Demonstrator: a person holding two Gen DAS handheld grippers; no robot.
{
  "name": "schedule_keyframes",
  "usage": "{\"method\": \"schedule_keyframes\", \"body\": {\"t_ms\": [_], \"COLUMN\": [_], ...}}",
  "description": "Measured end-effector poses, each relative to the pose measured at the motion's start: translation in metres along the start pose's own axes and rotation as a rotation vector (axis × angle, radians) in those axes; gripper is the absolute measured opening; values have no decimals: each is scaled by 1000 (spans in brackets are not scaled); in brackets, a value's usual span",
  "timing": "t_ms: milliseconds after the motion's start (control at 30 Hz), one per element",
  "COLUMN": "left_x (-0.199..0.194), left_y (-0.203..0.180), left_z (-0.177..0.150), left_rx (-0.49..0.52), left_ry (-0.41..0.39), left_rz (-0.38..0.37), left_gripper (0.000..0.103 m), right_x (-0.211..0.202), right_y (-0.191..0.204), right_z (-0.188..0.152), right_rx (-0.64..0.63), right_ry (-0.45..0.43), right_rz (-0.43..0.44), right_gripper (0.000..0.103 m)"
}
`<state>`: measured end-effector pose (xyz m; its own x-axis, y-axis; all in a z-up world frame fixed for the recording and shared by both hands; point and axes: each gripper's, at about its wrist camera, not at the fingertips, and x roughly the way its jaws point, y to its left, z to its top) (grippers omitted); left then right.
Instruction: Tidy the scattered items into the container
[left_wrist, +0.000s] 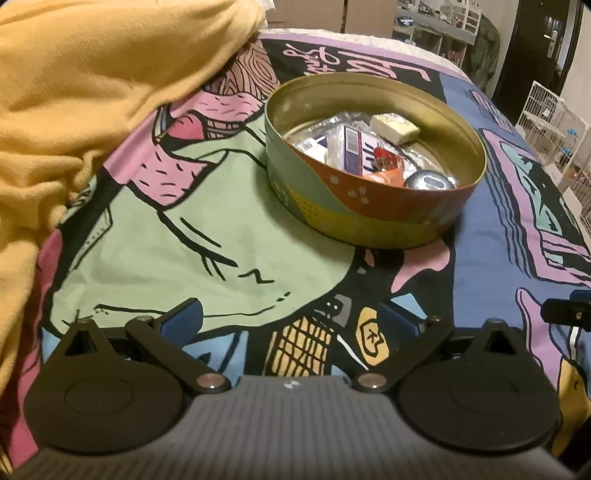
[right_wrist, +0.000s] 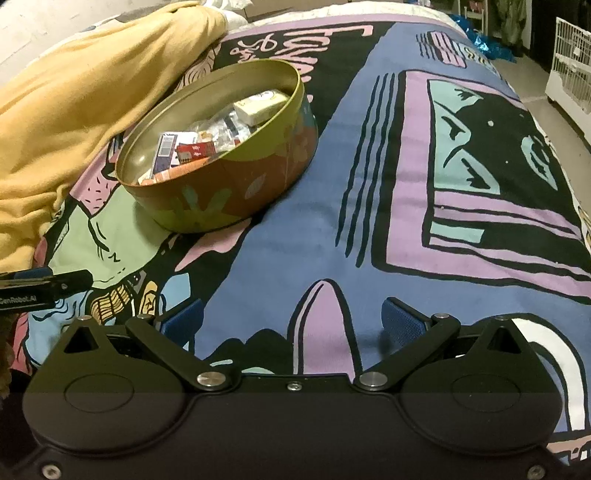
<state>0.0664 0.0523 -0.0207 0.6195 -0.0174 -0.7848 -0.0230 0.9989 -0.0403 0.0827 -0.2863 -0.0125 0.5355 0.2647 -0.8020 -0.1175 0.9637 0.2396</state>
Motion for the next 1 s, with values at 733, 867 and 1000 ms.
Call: {"method": "schedule_keyframes", "body": {"t_ms": [733, 867, 1000], "left_x": [38, 37, 32], "left_y": [12, 16, 18], "left_z": [-27, -27, -25], "left_rx": [-52, -78, -95], "left_ry": [22, 14, 3], "left_rz": [-2, -15, -24], "left_gripper": [103, 103, 103], "right_x": [44, 49, 51], "right_y": [11, 19, 21], "right_z": [-1, -2, -3], "right_rx": [-8, -41, -49], "right_ry": [83, 86, 84], "right_rz": [-75, -87, -86], "right_gripper": [103, 103, 103]}}
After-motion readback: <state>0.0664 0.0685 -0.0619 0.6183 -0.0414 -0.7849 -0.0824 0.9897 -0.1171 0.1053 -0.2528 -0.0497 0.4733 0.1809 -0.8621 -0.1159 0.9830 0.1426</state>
